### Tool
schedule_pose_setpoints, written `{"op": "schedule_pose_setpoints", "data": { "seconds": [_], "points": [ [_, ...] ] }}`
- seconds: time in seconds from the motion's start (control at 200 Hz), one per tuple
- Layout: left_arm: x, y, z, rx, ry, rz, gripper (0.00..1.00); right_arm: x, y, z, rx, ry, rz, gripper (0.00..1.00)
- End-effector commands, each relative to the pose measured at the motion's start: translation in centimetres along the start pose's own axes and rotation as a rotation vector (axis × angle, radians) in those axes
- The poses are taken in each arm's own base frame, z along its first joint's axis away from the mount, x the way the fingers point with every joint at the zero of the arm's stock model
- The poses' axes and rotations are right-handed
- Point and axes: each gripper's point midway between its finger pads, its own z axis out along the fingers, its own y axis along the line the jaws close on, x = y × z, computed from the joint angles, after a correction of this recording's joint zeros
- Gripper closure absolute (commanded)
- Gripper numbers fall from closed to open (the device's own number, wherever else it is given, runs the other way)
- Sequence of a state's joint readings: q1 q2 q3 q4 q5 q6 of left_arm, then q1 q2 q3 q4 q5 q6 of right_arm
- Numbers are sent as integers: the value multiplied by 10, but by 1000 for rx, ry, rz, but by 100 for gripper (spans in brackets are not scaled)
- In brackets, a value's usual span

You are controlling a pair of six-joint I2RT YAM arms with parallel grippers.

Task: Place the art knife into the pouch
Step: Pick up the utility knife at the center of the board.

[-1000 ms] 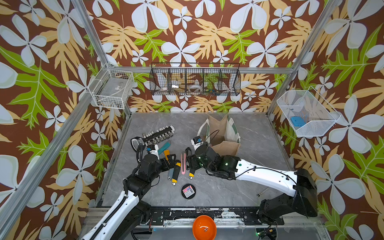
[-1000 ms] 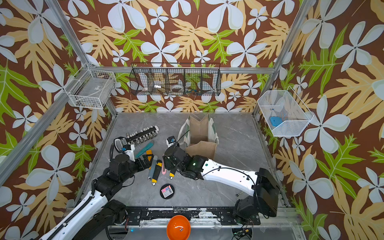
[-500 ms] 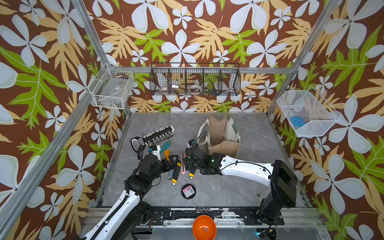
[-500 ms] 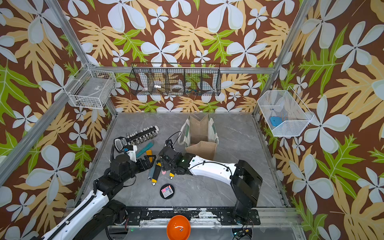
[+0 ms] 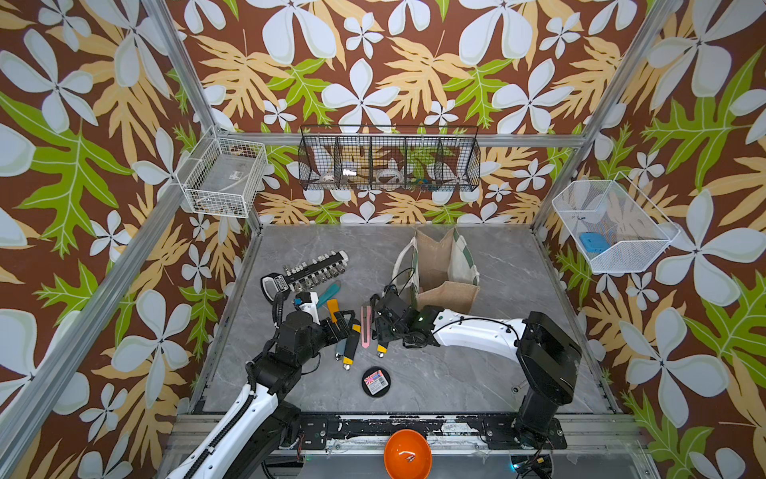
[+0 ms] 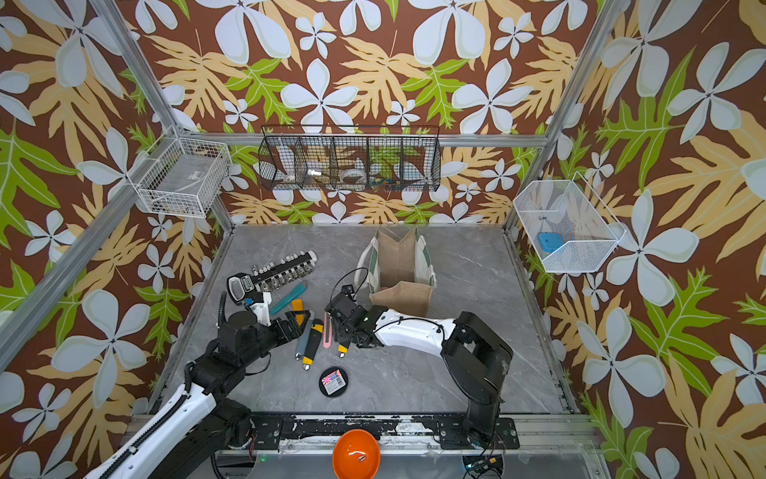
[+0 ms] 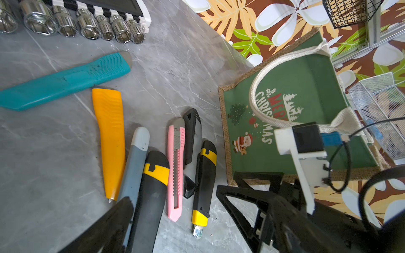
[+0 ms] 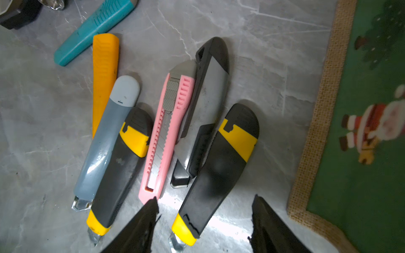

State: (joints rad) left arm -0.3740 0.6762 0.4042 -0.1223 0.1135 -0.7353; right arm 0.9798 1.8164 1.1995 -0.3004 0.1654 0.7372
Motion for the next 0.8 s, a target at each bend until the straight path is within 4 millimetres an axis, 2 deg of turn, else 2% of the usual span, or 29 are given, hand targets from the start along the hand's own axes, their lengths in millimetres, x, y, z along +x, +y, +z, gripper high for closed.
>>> {"op": "schedule_pose_setpoints", "data": {
  "seconds": [0.0, 0.15, 0.361, 0.671, 0.796],
  "points": [
    [-4, -3, 0, 15, -19, -9, 0, -2, 0, 6, 13, -10, 20, 34],
    [-7, -3, -2, 8, -30, -9, 0, -4, -12, 11, 71, -26, 32, 35],
    [-8, -5, -6, 15, -38, -7, 0, -4, -22, 22, 97, -13, 50, 43],
    [-8, -2, -5, 2, -37, 0, 0, -7, -15, 35, 87, 4, 27, 47],
    [-7, -2, -5, 0, -36, 2, 0, -8, -21, 39, 117, 6, 26, 47]
  ]
}}
